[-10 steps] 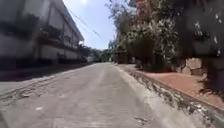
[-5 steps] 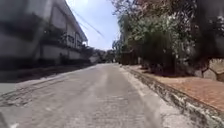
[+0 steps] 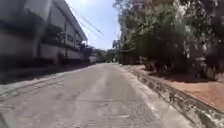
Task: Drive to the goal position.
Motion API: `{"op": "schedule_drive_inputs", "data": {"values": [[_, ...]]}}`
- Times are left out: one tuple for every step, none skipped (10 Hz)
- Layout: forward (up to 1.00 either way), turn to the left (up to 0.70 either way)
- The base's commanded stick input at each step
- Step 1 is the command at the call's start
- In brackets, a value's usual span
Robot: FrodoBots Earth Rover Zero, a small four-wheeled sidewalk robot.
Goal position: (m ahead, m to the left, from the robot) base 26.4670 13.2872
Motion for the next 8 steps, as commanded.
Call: {"op": "schedule_drive_inputs", "data": {"values": [[1.00,0.02],[1.00,0.02],[1.00,0.02],[1.00,0.03],[1.00,0.04],[1.00,0.05],[1.00,0.08],[1.00,0.13]]}}
